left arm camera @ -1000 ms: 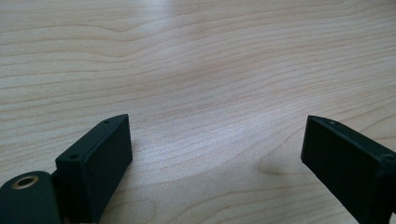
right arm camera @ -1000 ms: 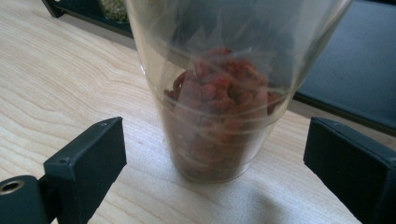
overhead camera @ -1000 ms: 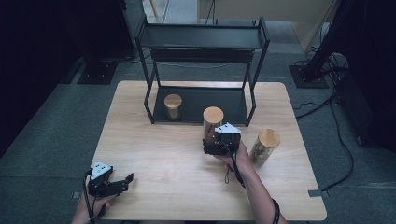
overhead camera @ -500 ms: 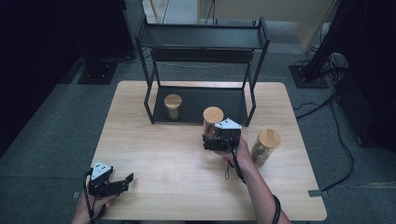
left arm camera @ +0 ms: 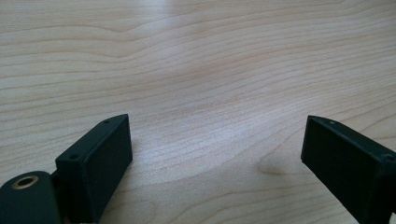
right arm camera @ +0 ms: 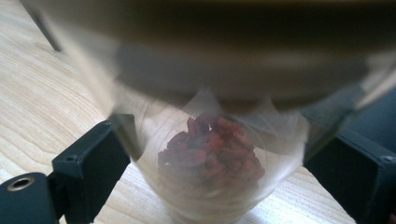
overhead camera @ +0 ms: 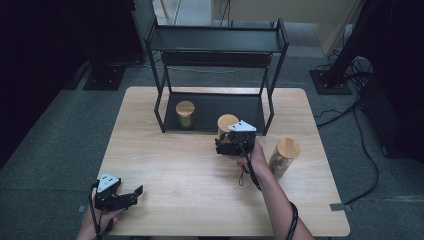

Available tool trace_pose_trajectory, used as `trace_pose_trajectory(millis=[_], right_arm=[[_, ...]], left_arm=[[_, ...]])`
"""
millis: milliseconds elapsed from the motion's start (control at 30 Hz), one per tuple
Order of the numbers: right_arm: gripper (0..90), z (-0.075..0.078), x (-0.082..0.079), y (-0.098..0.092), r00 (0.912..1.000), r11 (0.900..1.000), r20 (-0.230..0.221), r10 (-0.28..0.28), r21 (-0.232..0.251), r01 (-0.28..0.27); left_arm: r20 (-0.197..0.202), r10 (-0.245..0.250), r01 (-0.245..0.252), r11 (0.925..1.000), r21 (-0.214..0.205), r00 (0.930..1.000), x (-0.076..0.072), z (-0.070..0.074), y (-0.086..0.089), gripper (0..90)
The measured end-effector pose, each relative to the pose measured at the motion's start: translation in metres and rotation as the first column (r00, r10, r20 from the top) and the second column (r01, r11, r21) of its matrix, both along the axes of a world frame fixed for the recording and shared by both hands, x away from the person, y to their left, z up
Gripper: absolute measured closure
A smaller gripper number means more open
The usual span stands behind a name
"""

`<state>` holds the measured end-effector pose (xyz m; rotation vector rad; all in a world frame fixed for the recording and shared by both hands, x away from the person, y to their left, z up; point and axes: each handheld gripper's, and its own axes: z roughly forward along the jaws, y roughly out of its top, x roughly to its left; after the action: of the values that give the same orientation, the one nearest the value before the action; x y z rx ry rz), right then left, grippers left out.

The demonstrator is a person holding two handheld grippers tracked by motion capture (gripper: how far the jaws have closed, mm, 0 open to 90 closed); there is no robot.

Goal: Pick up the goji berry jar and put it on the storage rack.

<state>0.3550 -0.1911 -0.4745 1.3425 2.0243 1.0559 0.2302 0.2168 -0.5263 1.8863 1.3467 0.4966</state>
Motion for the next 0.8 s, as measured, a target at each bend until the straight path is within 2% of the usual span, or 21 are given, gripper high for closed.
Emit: trace_pose_trajectory(millis=[267,467,800], right_arm=[[14.5,0.006,0.005,0.000,1.0000,1.0000,0.002,0.002,0.001,-0.002],[23.9,0.009,0.004,0.004,0.9998,0.9998,0.002,0.021,-0.006,-0.021],[24.6,0.012,0.008,0.006,0.9997,0.9996,-0.016,0.018,-0.019,-0.018]], left_arm=[[0.000,0.000,0.000,1.0000,-0.001,1.0000,0.000,0.000,0.000,9.0],[0.000,0.000,0.000,1.0000,-0.001,1.0000,0.000,0.000,0.000,9.1],[0.000,-0.001,0.001,1.0000,0.000,1.0000,0.000,0.000,0.000,9.1]])
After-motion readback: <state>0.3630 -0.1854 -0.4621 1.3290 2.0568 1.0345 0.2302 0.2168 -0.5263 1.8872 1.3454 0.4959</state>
